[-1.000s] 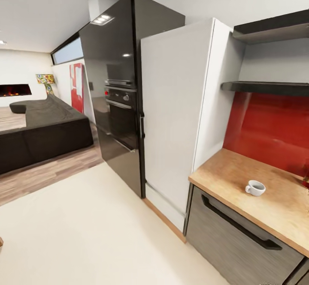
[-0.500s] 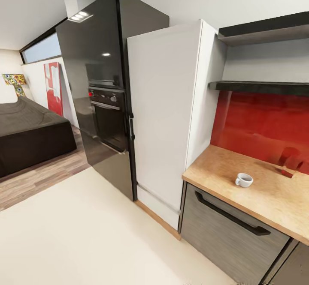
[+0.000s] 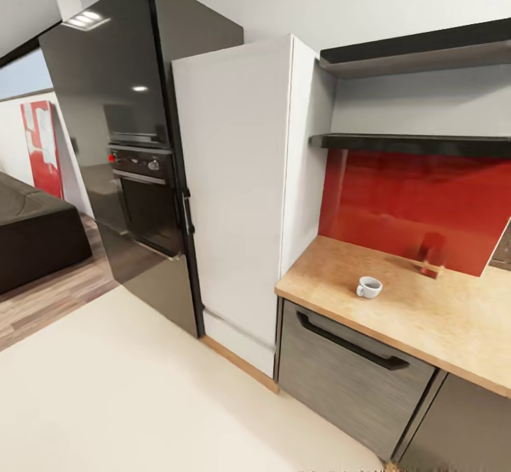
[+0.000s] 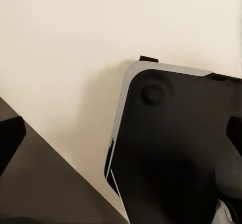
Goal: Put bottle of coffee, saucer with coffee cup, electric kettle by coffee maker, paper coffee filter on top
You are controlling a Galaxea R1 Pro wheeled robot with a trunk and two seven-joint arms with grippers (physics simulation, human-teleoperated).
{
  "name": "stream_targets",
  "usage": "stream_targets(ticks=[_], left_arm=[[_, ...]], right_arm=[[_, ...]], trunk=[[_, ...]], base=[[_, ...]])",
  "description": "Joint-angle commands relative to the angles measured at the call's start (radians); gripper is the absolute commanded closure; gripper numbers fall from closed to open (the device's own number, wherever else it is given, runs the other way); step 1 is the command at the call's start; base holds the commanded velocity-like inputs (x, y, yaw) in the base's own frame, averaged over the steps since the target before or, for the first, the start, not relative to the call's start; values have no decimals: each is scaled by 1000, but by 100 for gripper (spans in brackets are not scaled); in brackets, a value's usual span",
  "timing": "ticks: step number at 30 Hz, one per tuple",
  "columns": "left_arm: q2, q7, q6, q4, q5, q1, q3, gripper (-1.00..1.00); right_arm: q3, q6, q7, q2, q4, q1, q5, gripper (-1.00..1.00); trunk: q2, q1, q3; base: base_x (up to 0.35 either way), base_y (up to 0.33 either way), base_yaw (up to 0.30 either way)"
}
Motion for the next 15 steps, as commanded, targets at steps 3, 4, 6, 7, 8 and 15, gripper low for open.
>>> stream_targets(ticks=[3, 4, 6, 7, 8, 15], left_arm=[[1, 4, -2, 0, 8, 0, -8, -100], [2, 4, -2, 0, 8, 0, -8, -100], [2, 4, -2, 0, 8, 0, -8, -100], [2, 4, -2, 0, 7, 0, -8, -100], [2, 4, -2, 0, 7, 0, -8, -100], [2, 4, -3, 0, 6, 0, -8, -100]], right_arm=[[2, 6, 3, 0, -2, 0, 3, -100], [2, 6, 3, 0, -2, 0, 3, -100], [2, 6, 3, 0, -2, 0, 3, -100], [2, 6, 3, 0, -2, 0, 3, -100], [2, 6, 3, 0, -2, 0, 3, -100], [2, 6, 3, 0, -1, 0, 3, -100]], trunk=[[-1, 0, 0], [-1, 0, 0], [-1, 0, 0], [-1, 0, 0], [-1, 0, 0], [-1, 0, 0]], base=[[0, 0, -265], [24, 0, -265], [98, 0, -265], [228, 0, -265], [263, 0, -265], [304, 58, -265]])
